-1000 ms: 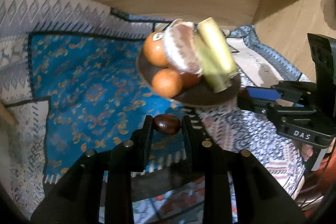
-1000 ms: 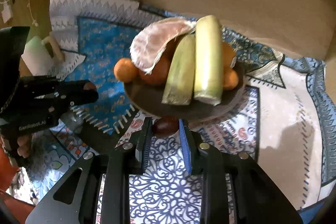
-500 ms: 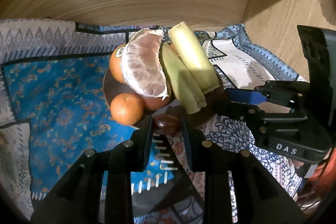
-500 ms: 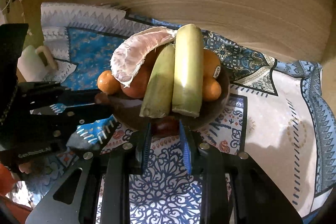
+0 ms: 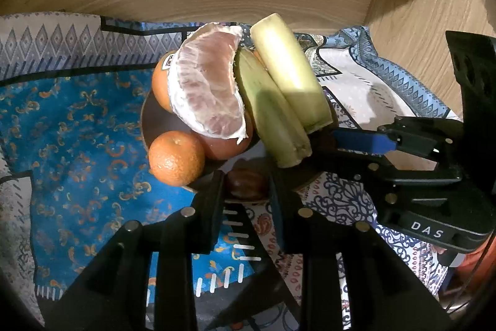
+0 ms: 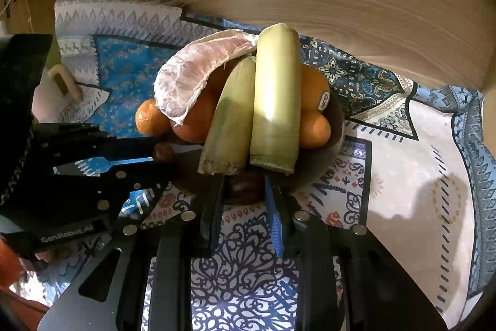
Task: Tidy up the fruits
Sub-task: 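Lower both dates onto the dark plate beside the fruit, then open both grippers and raise them away from the plate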
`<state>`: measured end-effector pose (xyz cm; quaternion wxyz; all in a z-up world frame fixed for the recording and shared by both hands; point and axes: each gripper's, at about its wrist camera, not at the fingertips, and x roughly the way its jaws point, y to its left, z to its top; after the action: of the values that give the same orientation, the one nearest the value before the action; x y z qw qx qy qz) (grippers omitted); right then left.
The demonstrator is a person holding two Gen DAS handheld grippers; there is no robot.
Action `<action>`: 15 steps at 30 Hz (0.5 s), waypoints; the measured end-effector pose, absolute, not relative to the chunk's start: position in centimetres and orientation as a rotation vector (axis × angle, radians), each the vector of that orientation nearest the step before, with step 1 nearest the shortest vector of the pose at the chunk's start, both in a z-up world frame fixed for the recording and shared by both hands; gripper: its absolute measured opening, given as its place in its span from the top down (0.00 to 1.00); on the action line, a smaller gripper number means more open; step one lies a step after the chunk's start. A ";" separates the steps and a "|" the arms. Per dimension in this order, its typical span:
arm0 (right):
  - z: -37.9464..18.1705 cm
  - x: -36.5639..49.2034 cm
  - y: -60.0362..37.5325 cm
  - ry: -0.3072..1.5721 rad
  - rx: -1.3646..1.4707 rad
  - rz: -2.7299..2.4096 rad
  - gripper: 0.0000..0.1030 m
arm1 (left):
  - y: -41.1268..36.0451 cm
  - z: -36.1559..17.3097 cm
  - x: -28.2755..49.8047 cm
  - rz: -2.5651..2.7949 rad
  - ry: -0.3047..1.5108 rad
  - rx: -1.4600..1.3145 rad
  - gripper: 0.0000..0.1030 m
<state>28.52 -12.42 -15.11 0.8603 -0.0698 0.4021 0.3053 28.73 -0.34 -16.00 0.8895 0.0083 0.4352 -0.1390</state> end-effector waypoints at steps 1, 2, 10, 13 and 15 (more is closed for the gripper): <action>-15.1 28.5 -12.4 0.844 -0.150 0.640 0.77 | -0.3 -16.0 28.7 -0.290 0.904 0.015 0.72; -15.1 28.5 -12.4 0.844 -0.154 0.640 0.76 | -0.2 -15.9 28.6 -0.294 0.905 0.012 0.71; -14.7 27.7 -12.6 0.847 -0.166 0.622 0.69 | 0.6 -15.7 27.2 -0.285 0.905 0.004 0.64; -13.7 26.8 -13.0 0.818 -0.152 0.609 0.69 | 1.4 -14.8 26.2 -0.263 0.879 -0.017 0.64; -12.5 26.0 -13.3 0.779 -0.149 0.598 0.69 | 2.1 -13.4 25.2 -0.233 0.831 -0.021 0.64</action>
<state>25.95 -13.29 -12.49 0.8793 -0.0716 0.3735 0.2867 25.23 2.06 -13.41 0.9084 -0.0103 0.4025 -0.1128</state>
